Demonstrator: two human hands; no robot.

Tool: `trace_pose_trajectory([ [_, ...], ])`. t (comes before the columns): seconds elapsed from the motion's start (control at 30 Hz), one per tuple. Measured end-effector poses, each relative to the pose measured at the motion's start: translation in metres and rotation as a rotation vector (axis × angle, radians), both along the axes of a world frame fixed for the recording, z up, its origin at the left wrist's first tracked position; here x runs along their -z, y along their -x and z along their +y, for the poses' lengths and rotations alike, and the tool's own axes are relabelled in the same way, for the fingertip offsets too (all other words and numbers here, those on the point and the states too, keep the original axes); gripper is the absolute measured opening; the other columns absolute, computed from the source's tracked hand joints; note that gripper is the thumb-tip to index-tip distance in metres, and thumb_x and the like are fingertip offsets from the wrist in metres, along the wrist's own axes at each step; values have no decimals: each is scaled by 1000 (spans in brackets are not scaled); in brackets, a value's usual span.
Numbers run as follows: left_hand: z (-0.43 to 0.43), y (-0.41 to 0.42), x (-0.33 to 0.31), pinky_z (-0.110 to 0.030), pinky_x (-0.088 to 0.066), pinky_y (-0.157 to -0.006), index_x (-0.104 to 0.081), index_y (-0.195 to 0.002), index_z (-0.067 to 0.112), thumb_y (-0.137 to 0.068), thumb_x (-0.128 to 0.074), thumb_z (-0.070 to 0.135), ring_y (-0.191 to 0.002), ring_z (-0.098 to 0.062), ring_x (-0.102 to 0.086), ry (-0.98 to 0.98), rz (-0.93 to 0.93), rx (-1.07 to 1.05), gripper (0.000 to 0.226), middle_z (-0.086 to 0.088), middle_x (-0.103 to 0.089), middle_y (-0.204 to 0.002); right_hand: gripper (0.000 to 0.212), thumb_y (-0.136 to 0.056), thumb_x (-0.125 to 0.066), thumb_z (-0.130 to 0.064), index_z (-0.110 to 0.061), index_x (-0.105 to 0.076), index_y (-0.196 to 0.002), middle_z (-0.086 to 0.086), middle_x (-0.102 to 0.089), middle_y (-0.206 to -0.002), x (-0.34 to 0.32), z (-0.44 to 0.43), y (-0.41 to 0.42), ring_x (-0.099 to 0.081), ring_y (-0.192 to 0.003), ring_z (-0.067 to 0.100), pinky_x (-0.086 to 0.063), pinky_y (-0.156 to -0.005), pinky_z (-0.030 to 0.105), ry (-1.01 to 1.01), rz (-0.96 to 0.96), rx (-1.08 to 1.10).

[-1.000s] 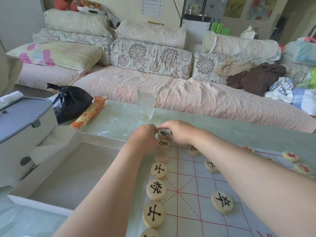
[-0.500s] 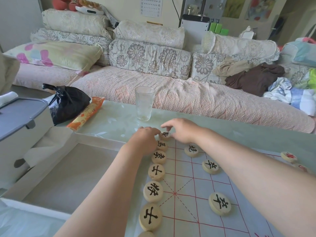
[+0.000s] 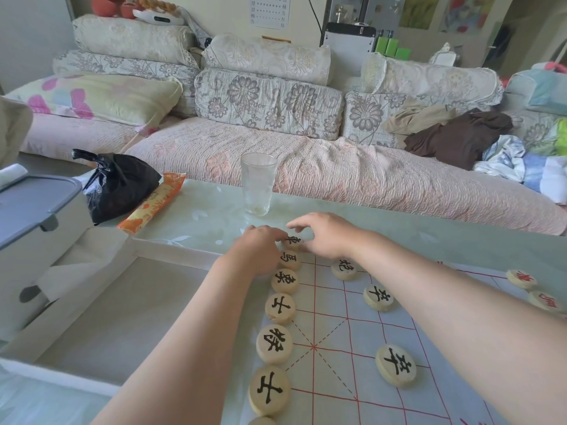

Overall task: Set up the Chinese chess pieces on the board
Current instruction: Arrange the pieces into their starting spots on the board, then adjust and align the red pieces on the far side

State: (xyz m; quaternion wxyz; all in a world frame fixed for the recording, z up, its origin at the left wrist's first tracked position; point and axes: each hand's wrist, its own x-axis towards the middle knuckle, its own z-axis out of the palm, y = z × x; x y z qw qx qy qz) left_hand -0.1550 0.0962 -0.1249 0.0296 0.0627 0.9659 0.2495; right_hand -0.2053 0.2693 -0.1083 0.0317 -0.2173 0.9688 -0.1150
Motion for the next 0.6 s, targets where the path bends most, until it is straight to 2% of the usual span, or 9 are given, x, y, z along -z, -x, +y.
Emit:
trace_pose_trajectory([
  [0.27, 2, -1, -4, -40, -34, -108, -38, -142, 40, -85, -30, -1, -135, -23, -30, 3, -51, -1, 71, -6, -43, -139, 53, -88, -69, -51, -35, -55, -137, -15, -61, -126, 5, 0, -5, -55, -117, 12, -43, -99, 30, 46, 10, 4],
  [0.43, 6, 2, -9, -41, -34, -109, -36, -144, 29, -86, -34, -2, -134, -23, -33, -19, 1, -19, 67, 1, -47, -142, 51, -92, -66, -19, -29, -53, -141, -8, -58, -130, -9, 13, -11, -47, -88, 7, -34, -84, 20, 139, 9, 47],
  [0.6, 38, 1, -30, -40, -44, -99, -50, -133, 27, -78, -37, -4, -120, -23, -46, -89, 160, -26, 65, 3, -56, -128, 41, -93, -62, -8, -25, -63, -131, -9, -65, -119, -37, 74, -24, -47, -73, -12, -32, -83, 13, 200, 65, 137],
])
